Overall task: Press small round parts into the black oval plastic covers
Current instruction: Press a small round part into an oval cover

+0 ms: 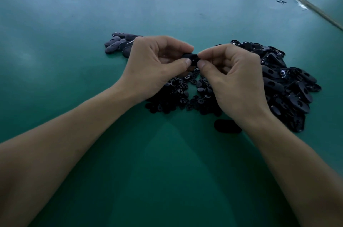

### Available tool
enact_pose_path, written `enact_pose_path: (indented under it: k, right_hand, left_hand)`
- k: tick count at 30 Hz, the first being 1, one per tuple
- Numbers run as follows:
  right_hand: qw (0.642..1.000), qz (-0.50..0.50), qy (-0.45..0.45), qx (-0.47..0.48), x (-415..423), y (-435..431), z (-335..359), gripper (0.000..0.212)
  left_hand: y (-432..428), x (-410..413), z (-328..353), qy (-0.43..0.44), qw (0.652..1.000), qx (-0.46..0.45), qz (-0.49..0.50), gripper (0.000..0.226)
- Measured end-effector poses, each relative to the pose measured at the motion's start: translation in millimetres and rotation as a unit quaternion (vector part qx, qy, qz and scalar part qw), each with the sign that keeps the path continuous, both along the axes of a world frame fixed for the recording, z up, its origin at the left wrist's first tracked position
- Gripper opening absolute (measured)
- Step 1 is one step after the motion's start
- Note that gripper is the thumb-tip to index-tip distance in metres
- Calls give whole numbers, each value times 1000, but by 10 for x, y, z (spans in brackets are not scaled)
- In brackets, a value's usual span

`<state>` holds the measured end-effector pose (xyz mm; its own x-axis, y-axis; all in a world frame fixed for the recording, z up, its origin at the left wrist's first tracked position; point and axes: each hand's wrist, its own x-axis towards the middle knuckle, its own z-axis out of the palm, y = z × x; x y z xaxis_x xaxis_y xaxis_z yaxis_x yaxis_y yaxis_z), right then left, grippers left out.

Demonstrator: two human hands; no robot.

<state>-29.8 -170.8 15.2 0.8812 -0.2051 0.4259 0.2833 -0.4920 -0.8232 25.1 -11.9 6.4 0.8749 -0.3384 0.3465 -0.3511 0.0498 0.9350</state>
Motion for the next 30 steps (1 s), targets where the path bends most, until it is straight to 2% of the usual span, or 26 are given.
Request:
enact_pose_path:
  k: [8, 17, 25, 30]
  right_hand:
    - [1000, 6, 4, -16, 12, 9, -6, 19]
    - [1000, -1, 11, -18, -2, 35, -22, 24]
    - [1000, 8, 23, -7, -2, 50, -7, 20]
    - [1000, -5, -1, -25, -38, 42, 7, 19]
  left_hand:
    - [0, 9, -9, -30, 999, 26, 4, 22]
    - [-37, -12, -36, -113, 989, 86, 39, 24]
    - [-22, 23, -34, -127, 986, 93, 62, 22]
    - [-35, 22, -32, -111, 990, 74, 53, 22]
